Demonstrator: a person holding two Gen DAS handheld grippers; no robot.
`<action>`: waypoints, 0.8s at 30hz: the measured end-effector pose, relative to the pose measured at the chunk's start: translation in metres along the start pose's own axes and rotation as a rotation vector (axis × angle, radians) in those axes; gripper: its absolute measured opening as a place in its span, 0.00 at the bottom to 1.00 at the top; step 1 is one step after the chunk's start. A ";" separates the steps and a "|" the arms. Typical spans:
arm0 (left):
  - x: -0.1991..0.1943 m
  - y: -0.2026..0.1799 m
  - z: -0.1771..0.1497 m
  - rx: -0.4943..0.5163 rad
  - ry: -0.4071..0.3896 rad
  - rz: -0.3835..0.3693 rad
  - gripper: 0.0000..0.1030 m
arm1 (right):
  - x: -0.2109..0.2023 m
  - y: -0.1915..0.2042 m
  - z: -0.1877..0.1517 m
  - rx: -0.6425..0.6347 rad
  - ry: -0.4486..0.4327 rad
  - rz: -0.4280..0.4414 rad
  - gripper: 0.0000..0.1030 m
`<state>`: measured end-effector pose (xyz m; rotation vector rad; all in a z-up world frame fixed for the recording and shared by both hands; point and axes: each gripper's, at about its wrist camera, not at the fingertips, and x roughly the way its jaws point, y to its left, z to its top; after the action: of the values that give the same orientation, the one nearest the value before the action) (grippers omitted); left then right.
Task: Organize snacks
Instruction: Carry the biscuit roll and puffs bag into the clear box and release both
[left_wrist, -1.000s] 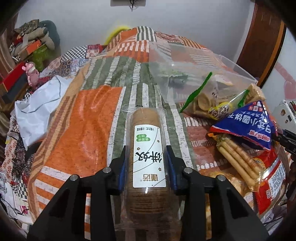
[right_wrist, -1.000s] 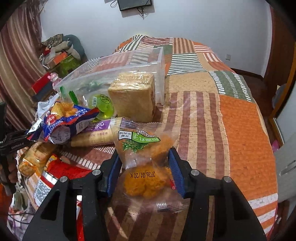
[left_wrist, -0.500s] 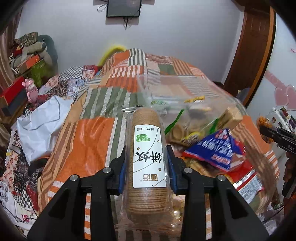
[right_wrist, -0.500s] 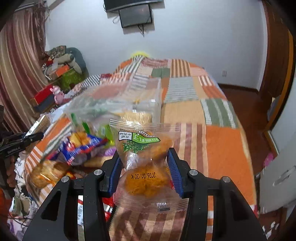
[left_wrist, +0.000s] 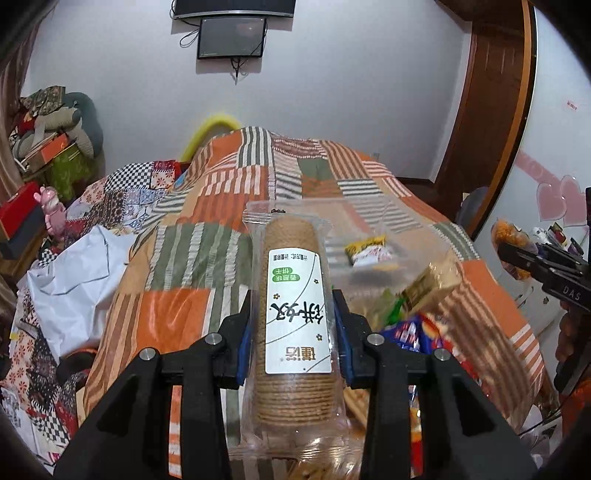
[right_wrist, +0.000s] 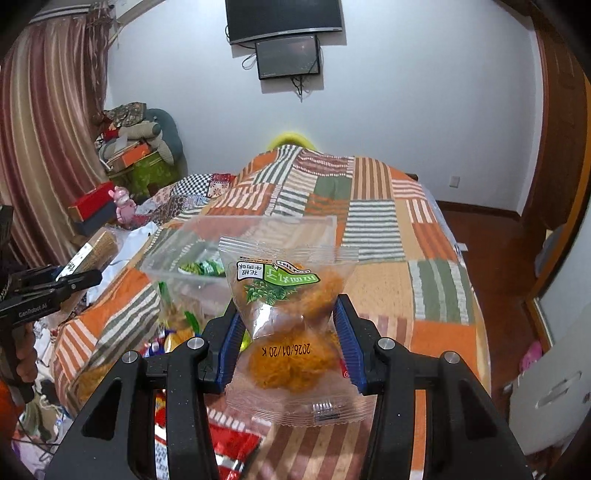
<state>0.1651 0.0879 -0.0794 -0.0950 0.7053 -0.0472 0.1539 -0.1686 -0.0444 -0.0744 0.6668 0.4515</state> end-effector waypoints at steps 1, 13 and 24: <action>0.002 -0.001 0.004 0.001 -0.001 -0.004 0.36 | 0.001 0.000 0.003 -0.002 -0.002 0.002 0.43; 0.035 -0.020 0.031 0.059 0.019 -0.020 0.36 | 0.018 0.001 0.024 -0.045 -0.003 -0.018 0.43; 0.081 -0.029 0.062 0.048 0.074 -0.050 0.36 | 0.043 -0.004 0.033 -0.051 0.021 -0.008 0.43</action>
<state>0.2661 0.0574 -0.0818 -0.0647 0.7752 -0.1162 0.2046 -0.1485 -0.0451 -0.1308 0.6756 0.4603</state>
